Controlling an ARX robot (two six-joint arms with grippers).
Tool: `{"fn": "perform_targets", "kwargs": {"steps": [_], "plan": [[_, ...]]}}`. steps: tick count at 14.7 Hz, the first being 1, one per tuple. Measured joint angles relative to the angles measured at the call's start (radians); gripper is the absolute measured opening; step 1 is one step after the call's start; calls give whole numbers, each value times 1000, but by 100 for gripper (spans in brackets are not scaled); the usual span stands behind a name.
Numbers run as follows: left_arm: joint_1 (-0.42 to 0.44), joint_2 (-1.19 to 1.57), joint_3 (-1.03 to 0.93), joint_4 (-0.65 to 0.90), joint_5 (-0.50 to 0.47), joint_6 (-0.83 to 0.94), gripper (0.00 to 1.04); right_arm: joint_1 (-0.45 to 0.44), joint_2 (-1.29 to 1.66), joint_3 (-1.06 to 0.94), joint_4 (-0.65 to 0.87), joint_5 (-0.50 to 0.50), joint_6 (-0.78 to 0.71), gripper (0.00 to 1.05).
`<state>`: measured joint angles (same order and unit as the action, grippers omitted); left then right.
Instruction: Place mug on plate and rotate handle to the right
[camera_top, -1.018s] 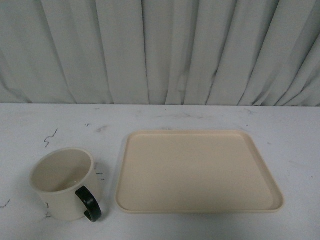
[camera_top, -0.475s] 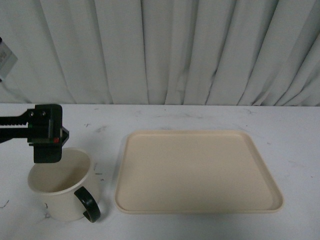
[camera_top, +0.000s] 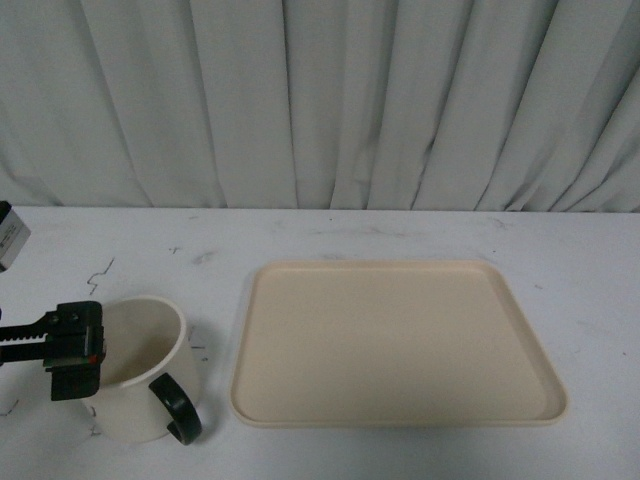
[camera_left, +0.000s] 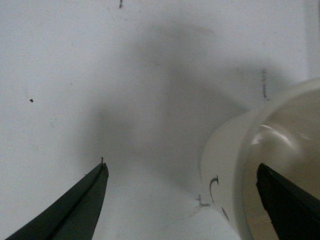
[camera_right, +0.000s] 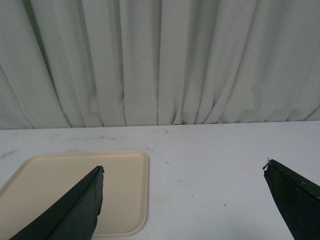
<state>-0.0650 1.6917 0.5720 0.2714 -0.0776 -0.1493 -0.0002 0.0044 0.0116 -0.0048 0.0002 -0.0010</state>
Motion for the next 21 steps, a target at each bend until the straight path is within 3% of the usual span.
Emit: {"fn": "perform_targets", "kwargs": {"steps": [3, 8, 11, 14, 18, 21], "plan": [[14, 11, 3, -10, 15, -4, 60, 0, 0, 0, 0, 0, 0, 98], [-45, -16, 25, -68, -5, -32, 6, 0, 0, 0, 0, 0, 0, 98], [-111, -112, 69, -140, -46, -37, 3, 0, 0, 0, 0, 0, 0, 98], [-233, -137, 200, -150, -48, -89, 3, 0, 0, 0, 0, 0, 0, 98], [-385, 88, 399, -151, -101, -118, 3, 0, 0, 0, 0, 0, 0, 98], [-396, 195, 480, -141, -126, -134, 3, 0, 0, 0, 0, 0, 0, 98]]}}
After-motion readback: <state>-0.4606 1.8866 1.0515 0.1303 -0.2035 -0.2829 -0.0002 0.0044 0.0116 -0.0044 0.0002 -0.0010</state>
